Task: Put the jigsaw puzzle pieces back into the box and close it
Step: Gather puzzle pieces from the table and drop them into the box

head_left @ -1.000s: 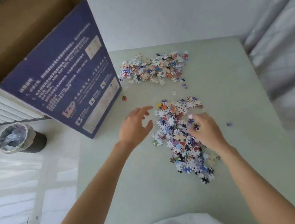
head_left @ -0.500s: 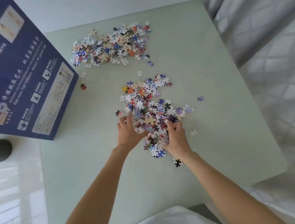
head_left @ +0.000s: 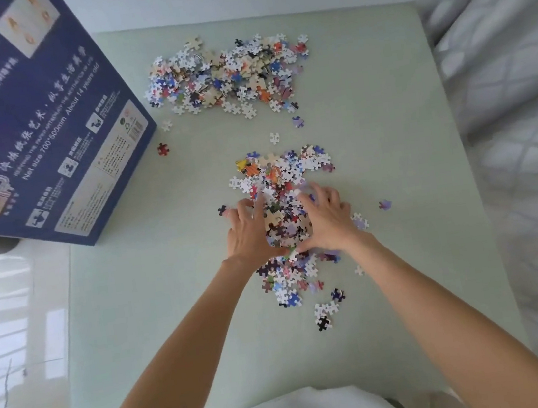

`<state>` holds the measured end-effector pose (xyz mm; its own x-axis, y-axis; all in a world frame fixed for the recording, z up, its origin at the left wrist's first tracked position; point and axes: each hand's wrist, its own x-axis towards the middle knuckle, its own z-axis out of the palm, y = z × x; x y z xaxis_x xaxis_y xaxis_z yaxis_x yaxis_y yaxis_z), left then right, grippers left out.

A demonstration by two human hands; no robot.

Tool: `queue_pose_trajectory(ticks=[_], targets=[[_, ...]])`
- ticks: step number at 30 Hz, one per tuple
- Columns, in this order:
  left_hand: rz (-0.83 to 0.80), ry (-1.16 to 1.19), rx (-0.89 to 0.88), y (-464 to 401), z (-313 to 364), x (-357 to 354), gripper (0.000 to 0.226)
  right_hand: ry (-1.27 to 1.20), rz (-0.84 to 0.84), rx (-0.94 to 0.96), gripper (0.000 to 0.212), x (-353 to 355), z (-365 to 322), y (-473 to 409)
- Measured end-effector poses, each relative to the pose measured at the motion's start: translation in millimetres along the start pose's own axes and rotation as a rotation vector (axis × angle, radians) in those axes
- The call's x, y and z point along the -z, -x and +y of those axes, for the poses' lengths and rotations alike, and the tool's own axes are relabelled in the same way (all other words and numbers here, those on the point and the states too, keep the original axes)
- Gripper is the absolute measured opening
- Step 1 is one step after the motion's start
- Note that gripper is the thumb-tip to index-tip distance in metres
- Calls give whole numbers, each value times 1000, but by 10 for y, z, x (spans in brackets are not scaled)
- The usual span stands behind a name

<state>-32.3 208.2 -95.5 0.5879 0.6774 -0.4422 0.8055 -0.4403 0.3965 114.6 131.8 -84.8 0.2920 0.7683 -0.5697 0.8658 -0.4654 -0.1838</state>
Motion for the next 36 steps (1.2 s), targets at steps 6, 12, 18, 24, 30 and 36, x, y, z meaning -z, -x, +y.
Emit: queue_pose_trajectory(ticks=[6,12,18,24,30,36], targets=[[-24,56,-35,1,19,32,97,-96,64,69,98,-20,-71,20],[-44,125,-56,40,-65,102,65,-186,71,55,80,-48,-112,70],[-44,142,-35,69,-105,130,60,-249,143,69,67,-67,-90,111],[18,44,-36,35,-61,111,60,-393,183,32,57,-56,-29,167],[74,9,-82,-7,-11,105,47,-449,255,-21,48,15,110,207],[136,60,-55,-7,-10,185,36,-494,277,-31,45,32,148,233]])
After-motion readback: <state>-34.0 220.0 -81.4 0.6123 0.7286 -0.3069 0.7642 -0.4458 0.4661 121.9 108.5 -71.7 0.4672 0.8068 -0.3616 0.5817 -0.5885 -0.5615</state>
